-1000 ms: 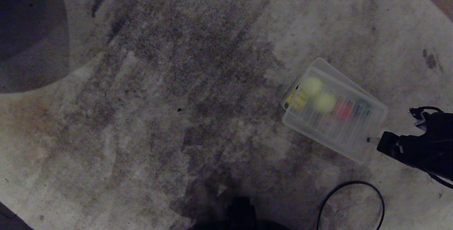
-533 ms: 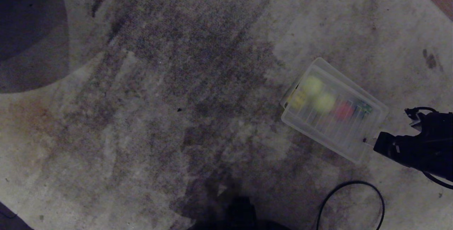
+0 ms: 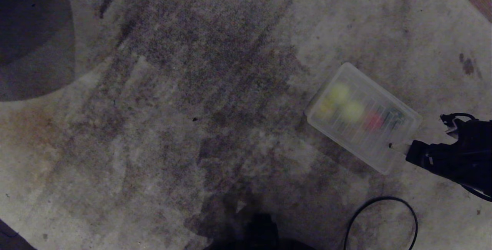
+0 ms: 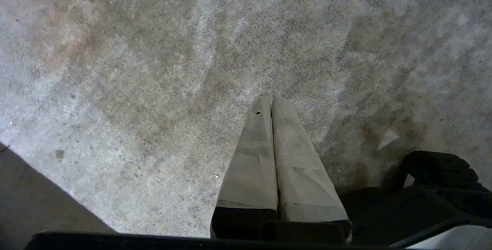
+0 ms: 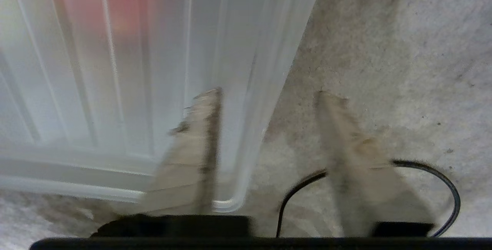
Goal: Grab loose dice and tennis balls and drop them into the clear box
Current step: Close the lid
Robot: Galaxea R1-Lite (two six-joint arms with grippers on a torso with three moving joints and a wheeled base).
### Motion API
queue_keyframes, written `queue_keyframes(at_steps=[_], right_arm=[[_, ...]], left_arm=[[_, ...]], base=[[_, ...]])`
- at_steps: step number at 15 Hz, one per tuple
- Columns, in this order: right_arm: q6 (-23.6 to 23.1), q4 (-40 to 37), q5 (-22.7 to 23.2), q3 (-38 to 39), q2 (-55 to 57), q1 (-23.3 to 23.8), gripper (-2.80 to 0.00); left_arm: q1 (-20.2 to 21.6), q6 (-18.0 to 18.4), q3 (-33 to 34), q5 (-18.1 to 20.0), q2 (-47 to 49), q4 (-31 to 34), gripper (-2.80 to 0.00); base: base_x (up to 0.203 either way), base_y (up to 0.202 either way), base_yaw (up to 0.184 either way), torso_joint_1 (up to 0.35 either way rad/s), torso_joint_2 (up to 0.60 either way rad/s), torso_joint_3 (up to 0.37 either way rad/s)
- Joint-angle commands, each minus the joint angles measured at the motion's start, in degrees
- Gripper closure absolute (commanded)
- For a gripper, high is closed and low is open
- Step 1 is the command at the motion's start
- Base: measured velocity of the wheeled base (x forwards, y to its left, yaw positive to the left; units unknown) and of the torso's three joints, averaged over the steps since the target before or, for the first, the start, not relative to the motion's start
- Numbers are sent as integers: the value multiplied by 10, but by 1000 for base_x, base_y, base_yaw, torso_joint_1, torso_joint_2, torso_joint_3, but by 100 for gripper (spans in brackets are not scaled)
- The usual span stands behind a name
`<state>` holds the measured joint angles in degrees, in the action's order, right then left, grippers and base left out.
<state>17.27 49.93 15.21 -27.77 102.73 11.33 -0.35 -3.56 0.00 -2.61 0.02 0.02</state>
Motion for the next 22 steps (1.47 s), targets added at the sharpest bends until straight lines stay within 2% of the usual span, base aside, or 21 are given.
queue_keyframes(at_steps=[1,6,9,11,12,15,17,19,22], right_arm=[[1,2,3,5,-11,-1,-280],[7,-14,28,46,-80,0,-280],[-32,-70,36,58,-126,2,-280],[-35,-86,43,59,-143,-10,-280],[-28,-87,45,60,-142,-24,0],[10,-90,57,46,-130,-50,0],[14,-91,58,37,-110,-79,0],[17,-126,61,26,-104,-105,0],[16,-151,99,8,-89,-115,0]], left_arm=[[0,0,1,0,1,0,0],[0,0,1,0,1,0,0],[0,0,1,0,1,0,0],[0,0,1,0,1,0,0],[0,0,1,0,1,0,0],[0,0,1,0,1,0,0],[0,0,1,0,1,0,0],[0,0,1,0,1,0,0],[0,0,1,0,1,0,0]], base=[[0,0,0,0,0,0],[0,0,0,0,0,0],[0,0,0,0,0,0],[0,0,0,0,0,0],[0,0,0,0,0,0],[0,0,0,0,0,0],[0,0,0,0,0,0],[0,0,0,0,0,0],[0,0,0,0,0,0]])
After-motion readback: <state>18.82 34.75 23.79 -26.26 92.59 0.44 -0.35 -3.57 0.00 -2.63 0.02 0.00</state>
